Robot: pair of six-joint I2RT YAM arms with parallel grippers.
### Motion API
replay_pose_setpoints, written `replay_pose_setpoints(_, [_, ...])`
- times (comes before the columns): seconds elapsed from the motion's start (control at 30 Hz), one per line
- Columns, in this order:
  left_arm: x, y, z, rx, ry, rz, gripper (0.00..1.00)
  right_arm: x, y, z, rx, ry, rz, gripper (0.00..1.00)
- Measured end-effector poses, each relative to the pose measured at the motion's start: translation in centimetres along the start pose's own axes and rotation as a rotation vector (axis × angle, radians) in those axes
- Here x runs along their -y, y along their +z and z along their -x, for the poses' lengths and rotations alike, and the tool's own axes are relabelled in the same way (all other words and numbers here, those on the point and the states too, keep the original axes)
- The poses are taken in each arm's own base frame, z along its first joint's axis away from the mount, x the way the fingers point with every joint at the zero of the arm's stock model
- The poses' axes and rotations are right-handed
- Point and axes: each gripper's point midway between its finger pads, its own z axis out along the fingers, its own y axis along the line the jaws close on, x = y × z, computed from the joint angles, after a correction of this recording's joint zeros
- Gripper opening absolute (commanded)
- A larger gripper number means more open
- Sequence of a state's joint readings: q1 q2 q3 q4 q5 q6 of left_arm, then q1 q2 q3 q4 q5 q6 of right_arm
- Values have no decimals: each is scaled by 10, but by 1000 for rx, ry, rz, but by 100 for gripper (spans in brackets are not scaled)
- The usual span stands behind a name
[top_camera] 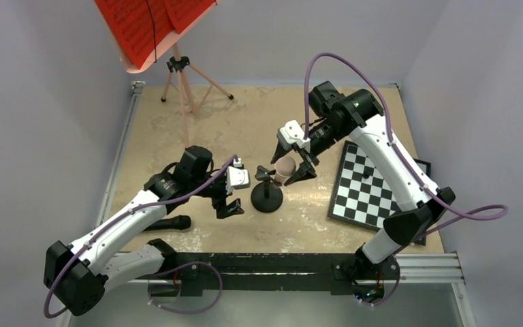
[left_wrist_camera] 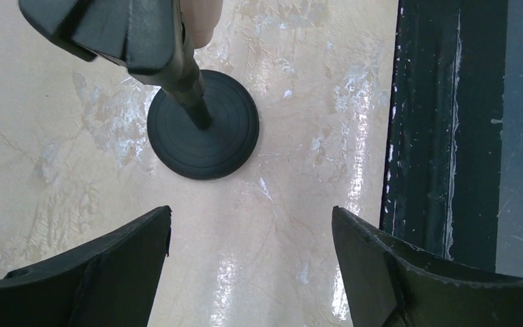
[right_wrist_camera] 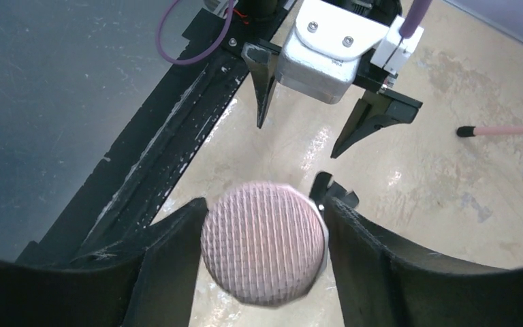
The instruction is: Pack up the instrument practice props
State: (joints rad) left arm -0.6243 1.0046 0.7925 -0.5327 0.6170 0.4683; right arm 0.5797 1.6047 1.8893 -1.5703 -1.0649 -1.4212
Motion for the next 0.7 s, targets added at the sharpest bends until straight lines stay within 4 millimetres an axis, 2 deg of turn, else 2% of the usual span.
replay_pose_setpoints(0.03, [-1,1,-1,-2,-1,0,93,-2,-1,1,0,19,-4,98])
replay_pose_setpoints(0.07, [-2,2,0,-2,-1,1,93,-4,-3,2,1,37,-10,99])
replay_pose_setpoints(0.43, [-12,6,3,-4,55,13,94,-27,-22,21,10,57,-154,99])
replay_pose_setpoints(0.57, [-24,3,21,18,103,37,95,-26,-34,30,20,91,-257,99])
replay_pose_setpoints(0.7, [-49,0,49,53,146,68,94,-25,-46,36,30,135,-392,99])
